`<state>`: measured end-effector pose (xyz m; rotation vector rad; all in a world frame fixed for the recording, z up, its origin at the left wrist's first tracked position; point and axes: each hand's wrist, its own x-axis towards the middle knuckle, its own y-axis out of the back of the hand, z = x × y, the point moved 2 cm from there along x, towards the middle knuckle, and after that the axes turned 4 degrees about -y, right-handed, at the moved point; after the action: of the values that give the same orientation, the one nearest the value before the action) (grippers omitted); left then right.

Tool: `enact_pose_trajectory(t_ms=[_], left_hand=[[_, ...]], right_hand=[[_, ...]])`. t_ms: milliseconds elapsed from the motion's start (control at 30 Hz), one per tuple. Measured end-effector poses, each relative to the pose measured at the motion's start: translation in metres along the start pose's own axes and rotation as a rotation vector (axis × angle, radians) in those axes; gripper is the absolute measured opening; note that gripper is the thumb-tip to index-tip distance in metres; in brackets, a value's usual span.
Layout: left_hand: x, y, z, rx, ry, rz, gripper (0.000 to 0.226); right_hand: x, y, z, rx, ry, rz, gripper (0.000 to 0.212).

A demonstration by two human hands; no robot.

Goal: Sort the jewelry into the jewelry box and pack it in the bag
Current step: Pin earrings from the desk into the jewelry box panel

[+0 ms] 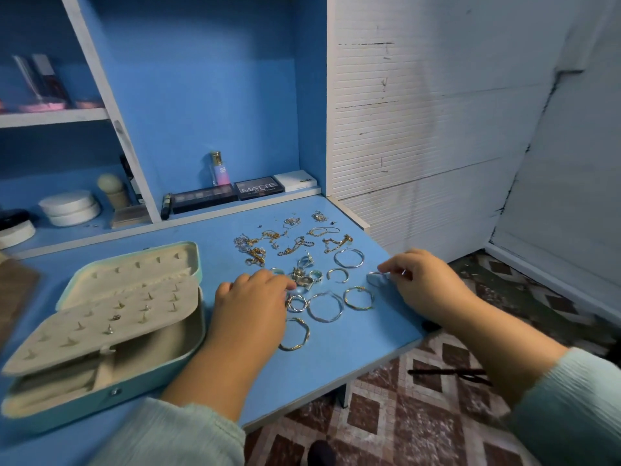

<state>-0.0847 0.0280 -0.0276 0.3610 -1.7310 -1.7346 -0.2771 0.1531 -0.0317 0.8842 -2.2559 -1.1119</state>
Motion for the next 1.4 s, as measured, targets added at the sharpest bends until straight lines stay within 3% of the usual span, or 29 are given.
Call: enact_pose_trajectory(t_ms=[233,467,767,967,1400], left_hand=[[-0.001,-0.001,0.001,-0.053,-0.009,-0.018,0.032],[0.0,-0.003,0.0,-0.094,0.024,-0.001,0.029],[0.013,0.006,0.008,-0.089,-0.002,0.048,0.029],[0.032,0.008,0.019,-0.097,-0.035,0.034,0.027],[0.035,-0.003,0.006,-0.193,0.074,-0.029,0.028]], right_hand=[[-0.006,0.001,-0.003,-0.106,0.059,-0.046,0.021],[-0.011,0.001,0.001,0.056,0.036,-0.01,0.015],[0.005,-0.003,-0.014,-0.041,0.171,-0.201,0.016],[0.008,-0.003,-0.014,-0.028,0.212,-0.185,0.011],[0.009,-0.004,-0.028,-0.425,0.53,-0.255,0.024]])
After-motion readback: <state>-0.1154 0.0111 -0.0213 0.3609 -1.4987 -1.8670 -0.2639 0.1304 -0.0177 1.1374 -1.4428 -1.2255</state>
